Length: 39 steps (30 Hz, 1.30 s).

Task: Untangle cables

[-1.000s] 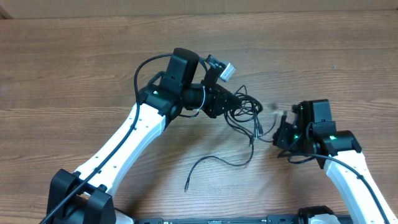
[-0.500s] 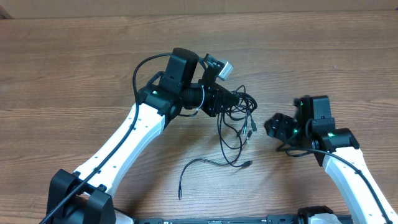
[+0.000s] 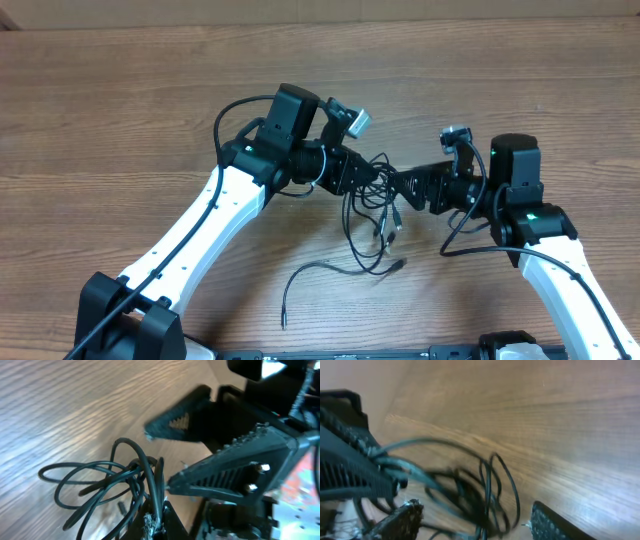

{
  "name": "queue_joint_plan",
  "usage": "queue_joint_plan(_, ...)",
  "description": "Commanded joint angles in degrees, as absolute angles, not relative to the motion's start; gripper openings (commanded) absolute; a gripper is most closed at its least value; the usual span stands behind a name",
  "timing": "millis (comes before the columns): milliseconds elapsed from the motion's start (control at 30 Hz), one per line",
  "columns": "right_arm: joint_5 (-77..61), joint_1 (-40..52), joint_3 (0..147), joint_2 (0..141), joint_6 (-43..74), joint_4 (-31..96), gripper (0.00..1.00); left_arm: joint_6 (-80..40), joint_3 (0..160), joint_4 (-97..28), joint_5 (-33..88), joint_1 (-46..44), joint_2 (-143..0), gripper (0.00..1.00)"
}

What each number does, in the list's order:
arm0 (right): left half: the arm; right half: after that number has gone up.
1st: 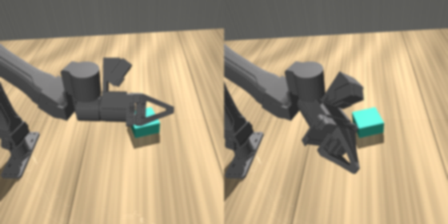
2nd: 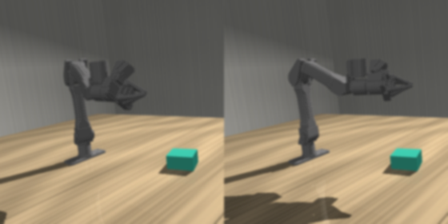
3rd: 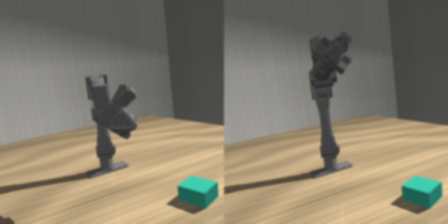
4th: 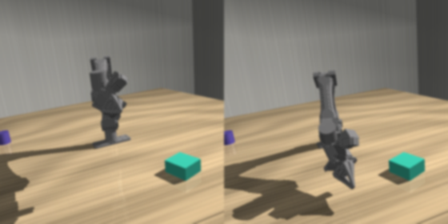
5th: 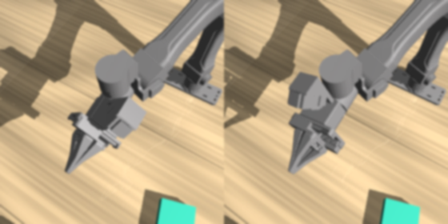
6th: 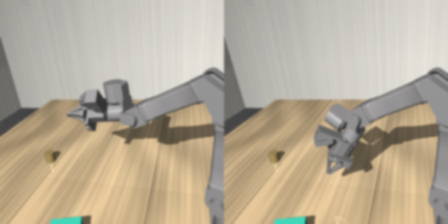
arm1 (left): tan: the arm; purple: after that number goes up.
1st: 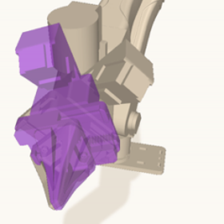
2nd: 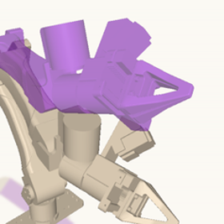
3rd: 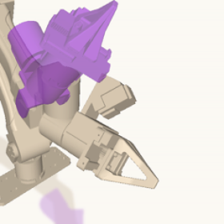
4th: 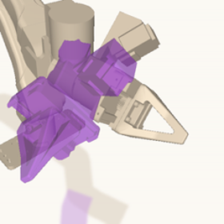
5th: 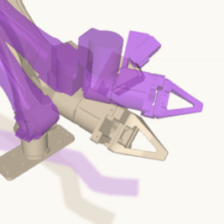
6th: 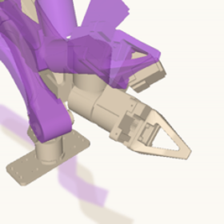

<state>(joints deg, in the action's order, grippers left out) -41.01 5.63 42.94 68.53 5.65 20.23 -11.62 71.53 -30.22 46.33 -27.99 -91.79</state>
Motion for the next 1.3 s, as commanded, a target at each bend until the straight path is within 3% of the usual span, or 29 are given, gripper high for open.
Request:
queue_joint_plan(0, -39.66, 5.52, 43.00, 68.82, 4.36, 19.73, 0.72, -11.57, 72.60, -29.58, 54.68, -27.35, -90.26, 0.04)
queue_joint_plan(100, -40.88, 5.52, 43.00, 69.45, 4.36, 20.62, 0.63, -11.57, 72.60, -29.54, 58.52, -25.74, -90.26, 0.04)
queue_joint_plan(200, -44.95, 5.52, 43.00, 70.35, 3.97, 20.62, 0.24, -11.55, 72.60, -29.56, 61.58, -22.90, -90.28, 0.04)
queue_joint_plan(267, -46.39, 5.52, 43.00, 70.89, 3.99, 20.64, 0.04, -11.44, 72.60, -29.63, 61.41, -21.39, -90.28, 0.04)
queue_joint_plan(567, -51.51, 5.56, 43.00, 71.68, 4.08, 20.75, 0.04, -8.51, 72.55, -31.09, 53.47, -19.51, -90.32, 0.06)
queue_joint_plan(600, -51.51, 5.56, 43.00, 71.72, 4.23, 20.93, 0.07, -8.49, 72.53, -31.70, 51.35, -19.51, -90.32, 0.05)
queue_joint_plan(633, -51.51, 5.56, 43.00, 71.77, 4.25, 21.58, 0.22, -8.40, 72.53, -32.84, 48.42, -19.51, -90.32, 0.04)
queue_joint_plan(667, -51.48, 5.56, 43.00, 71.77, 4.25, 22.04, 0.28, -8.03, 72.53, -33.50, 47.03, -19.51, -90.32, 0.05)
queue_joint_plan(733, -51.09, 5.56, 43.00, 71.77, 4.23, 23.33, 0.32, -7.44, 72.53, -34.98, 43.68, -19.51, -90.32, 0.19)
queue_joint_plan(900, -48.71, 5.56, 43.00, 71.77, 4.25, 25.96, 0.33, -7.49, 72.51, -40.29, 28.75, -19.53, -90.32, 0.42)
queue_joint_plan(1067, -48.47, 5.56, 43.00, 71.77, 4.25, 26.68, 0.33, -7.92, 72.49, -44.60, 15.44, -19.53, -90.32, 0.46)
queue_joint_plan(1267, -47.40, 5.56, 43.00, 71.81, 4.45, 26.72, 0.33, -9.06, 72.49, -45.65, 14.06, -19.53, -90.65, 0.56)
